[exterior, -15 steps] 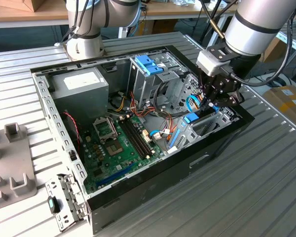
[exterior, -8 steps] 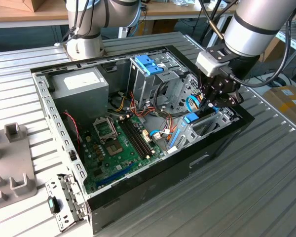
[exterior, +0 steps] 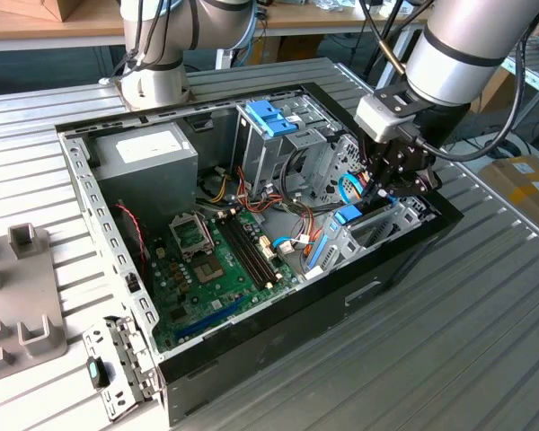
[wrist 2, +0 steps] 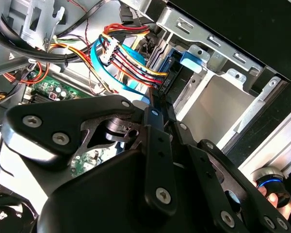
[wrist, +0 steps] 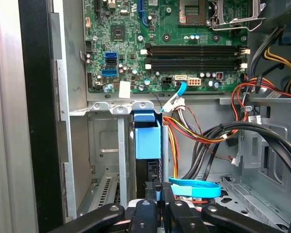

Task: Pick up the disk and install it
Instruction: 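Insert the second disk wire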

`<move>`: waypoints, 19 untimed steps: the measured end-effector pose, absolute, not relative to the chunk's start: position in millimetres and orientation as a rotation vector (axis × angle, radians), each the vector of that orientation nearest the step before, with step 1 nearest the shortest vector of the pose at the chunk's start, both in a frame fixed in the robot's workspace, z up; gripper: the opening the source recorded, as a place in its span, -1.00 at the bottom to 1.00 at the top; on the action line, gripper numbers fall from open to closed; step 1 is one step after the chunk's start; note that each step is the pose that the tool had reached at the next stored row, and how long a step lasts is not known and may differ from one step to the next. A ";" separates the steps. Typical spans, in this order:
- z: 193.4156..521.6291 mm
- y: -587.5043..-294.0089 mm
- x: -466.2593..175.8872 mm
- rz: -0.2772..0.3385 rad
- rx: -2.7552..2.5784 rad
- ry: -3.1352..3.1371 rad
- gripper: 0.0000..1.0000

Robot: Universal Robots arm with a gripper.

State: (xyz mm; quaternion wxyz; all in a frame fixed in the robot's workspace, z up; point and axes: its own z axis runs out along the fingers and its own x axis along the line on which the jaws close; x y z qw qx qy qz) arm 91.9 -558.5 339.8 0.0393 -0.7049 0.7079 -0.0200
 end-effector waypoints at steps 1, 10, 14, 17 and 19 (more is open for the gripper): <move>339.2 -558.5 91.9 -0.061 -2.161 2.170 -0.67; 337.2 -558.5 92.0 -0.060 -2.160 2.169 -0.54; 337.9 -558.5 92.0 -0.061 -2.160 2.170 -0.40; 339.4 -558.6 91.9 -0.060 -2.160 2.169 -0.40; 343.2 -558.6 91.9 -0.057 -2.158 2.168 -0.40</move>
